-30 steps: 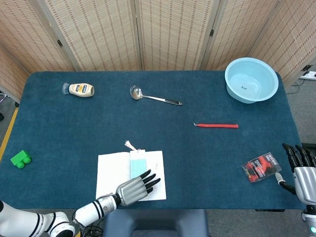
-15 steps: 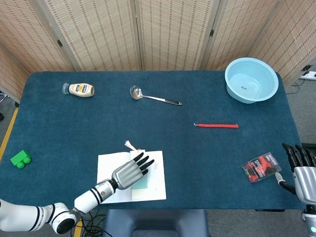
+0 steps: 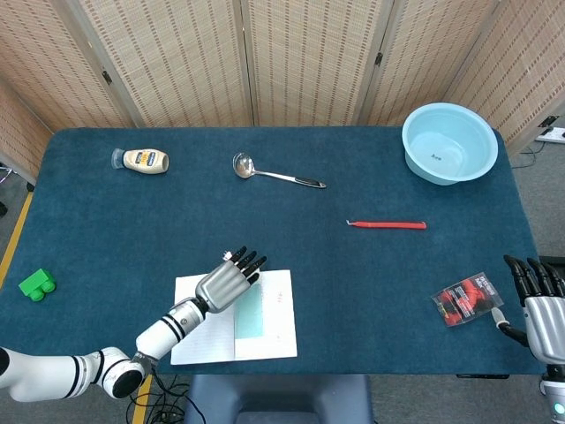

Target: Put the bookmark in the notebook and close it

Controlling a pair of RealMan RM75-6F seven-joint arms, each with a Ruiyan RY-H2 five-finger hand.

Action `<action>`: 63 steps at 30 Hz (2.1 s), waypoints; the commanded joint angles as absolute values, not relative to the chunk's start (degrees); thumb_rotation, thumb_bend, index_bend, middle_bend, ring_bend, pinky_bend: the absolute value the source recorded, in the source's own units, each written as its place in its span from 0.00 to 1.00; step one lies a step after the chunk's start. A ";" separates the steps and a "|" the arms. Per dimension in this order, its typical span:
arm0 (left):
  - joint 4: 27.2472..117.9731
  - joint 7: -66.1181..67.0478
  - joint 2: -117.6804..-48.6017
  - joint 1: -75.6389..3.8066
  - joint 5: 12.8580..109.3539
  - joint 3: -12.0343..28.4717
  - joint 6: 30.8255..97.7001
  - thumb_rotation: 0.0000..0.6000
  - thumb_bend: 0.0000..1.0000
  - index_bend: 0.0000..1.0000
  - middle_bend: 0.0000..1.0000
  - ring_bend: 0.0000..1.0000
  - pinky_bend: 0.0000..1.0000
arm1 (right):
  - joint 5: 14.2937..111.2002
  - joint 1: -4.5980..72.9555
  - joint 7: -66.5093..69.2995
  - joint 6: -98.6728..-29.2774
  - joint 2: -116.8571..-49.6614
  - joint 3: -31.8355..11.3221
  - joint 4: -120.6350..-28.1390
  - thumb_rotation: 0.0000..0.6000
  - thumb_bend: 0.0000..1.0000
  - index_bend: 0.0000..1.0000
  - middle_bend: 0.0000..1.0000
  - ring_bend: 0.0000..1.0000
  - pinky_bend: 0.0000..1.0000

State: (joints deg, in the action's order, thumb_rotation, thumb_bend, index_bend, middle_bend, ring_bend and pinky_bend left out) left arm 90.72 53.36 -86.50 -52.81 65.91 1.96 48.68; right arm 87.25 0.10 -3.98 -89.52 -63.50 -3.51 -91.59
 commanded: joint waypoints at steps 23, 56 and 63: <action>81.20 51.75 -91.06 -56.02 58.43 0.57 46.10 1.00 0.72 0.22 0.00 0.00 0.13 | 86.64 0.10 -3.83 -89.00 -63.77 -3.47 -91.18 1.00 0.21 0.08 0.14 0.08 0.11; 87.27 46.34 -86.19 -54.29 63.31 -0.62 53.86 1.00 0.64 0.17 0.00 0.00 0.13 | 87.03 -0.17 -3.26 -89.84 -63.41 -3.57 -91.04 1.00 0.21 0.08 0.14 0.08 0.11; 83.89 30.96 -84.49 -48.69 80.36 -3.06 64.46 1.00 0.44 0.18 0.00 0.01 0.13 | 87.56 -0.10 -3.34 -90.11 -63.24 -3.57 -91.28 1.00 0.21 0.08 0.14 0.08 0.11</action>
